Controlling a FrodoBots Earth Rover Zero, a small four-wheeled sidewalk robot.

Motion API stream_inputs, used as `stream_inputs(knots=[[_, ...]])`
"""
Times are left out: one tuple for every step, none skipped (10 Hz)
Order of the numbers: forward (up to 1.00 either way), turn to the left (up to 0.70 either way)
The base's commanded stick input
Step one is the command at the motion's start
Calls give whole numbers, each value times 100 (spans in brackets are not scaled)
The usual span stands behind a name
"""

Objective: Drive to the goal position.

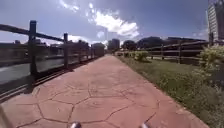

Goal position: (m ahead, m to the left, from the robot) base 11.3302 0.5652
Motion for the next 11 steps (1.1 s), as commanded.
stream_inputs(knots=[[85, 0], [85, 0], [85, 0], [85, 0], [85, 0], [85, 0], [85, 0], [85, 0], [85, 0], [85, 0], [85, 0]])
